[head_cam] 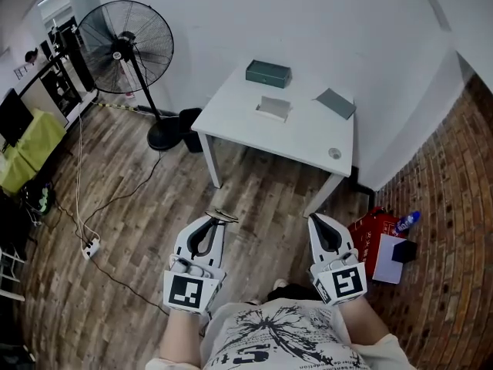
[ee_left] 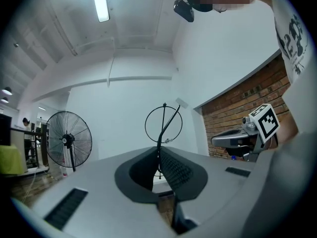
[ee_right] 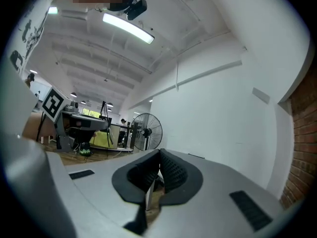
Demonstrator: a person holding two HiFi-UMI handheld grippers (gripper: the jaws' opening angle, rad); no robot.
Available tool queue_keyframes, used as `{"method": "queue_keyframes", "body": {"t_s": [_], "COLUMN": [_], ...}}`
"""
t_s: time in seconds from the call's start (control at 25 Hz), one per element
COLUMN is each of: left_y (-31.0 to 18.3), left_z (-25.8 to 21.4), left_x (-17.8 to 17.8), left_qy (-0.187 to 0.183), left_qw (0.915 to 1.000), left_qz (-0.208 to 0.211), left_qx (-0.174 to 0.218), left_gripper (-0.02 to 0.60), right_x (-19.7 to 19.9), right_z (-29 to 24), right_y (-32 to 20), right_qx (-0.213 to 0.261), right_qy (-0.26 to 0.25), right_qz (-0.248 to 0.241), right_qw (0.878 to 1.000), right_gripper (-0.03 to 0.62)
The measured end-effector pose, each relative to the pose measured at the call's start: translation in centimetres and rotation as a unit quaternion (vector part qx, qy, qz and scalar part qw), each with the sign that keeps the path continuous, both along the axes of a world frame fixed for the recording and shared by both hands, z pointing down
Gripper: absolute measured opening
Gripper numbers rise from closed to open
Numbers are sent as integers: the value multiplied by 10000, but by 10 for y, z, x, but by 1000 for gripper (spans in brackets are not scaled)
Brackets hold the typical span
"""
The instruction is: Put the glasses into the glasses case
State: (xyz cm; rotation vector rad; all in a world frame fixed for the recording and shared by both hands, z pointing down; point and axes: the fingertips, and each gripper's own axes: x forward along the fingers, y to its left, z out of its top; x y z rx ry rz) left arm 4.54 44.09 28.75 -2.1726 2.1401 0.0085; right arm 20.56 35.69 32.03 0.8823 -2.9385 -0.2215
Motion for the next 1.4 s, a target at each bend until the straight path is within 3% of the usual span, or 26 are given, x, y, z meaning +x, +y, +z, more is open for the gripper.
{"method": "queue_keyframes", "body": {"t_s": [0.32, 0.52, 0.76, 1.04, 1.24, 1.4], "left_y": [-52, -123, -236, -352, -408, -452], "left_z": [23, 27, 24, 26, 36, 43], "left_x": [-24, -39, -56, -67, -83, -98], "left_qy": [-52, -289, -325, -214, -96, -108], "left_qw": [9995, 9977, 9952, 9972, 9974, 9984], "left_qz": [-224, -403, -602, -574, -511, -210], "left_qx": [-196, -456, -700, -430, -499, -509], "left_gripper": [21, 21, 21, 21, 21, 21], "right_x": [-32, -53, -75, -89, -103, -121], "right_z": [24, 28, 19, 27, 39, 48], "right_y": [-58, -140, -260, -377, -428, -459], "right_qx": [-9, -65, -92, -278, -409, -507], "right_qy": [124, 136, 197, 255, 290, 268], "right_qz": [-360, -567, -736, -735, -706, -501], "right_qw": [9993, 9983, 9970, 9966, 9962, 9971], "right_gripper": [15, 15, 14, 14, 15, 14]}}
